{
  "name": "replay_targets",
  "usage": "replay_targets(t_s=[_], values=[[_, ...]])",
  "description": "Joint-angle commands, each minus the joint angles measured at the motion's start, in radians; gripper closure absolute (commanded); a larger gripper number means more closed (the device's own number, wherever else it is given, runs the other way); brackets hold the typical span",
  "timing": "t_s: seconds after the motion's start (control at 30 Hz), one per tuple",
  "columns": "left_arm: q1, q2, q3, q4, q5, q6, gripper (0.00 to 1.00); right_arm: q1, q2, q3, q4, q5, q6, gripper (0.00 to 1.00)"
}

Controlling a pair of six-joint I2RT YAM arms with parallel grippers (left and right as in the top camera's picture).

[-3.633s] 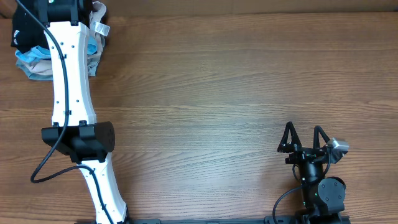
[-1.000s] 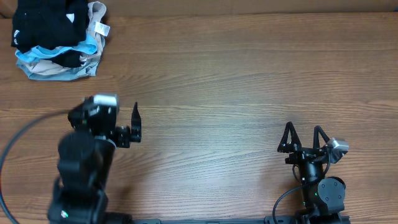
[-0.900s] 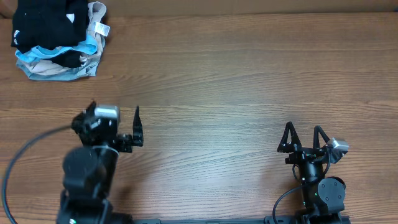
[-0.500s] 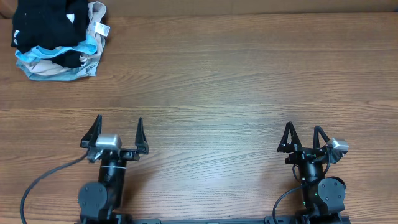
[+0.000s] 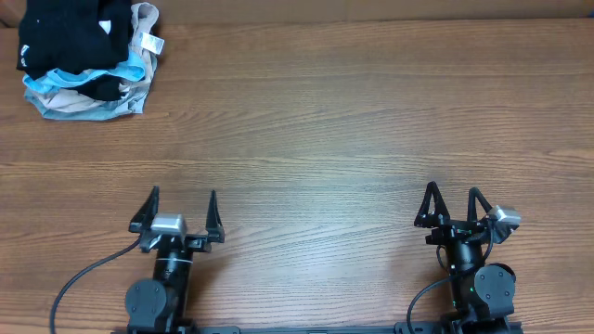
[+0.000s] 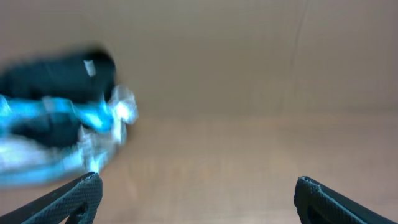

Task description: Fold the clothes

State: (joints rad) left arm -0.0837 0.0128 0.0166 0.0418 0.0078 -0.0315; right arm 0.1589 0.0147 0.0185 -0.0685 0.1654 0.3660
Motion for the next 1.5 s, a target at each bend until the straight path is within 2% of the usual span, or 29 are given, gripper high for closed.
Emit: replay_targets(t_s=[0.0,0.23,1.47], values=[[0.056,-0.010,-0.012,-0.114,0.094,-0.022,0.00,0.005,-0.012,-0.010,0.006,0.014,0.001,0.00],[0.136,-0.009,-0.012,-0.109,0.093,-0.029,0.00,0.005,-0.012,-0.010,0.006,0.014,0.001,0.00],[0.136,-0.008,-0.012,-0.109,0.093,-0.029,0.00,0.005,-0.012,-0.010,0.006,0.014,0.001,0.00]])
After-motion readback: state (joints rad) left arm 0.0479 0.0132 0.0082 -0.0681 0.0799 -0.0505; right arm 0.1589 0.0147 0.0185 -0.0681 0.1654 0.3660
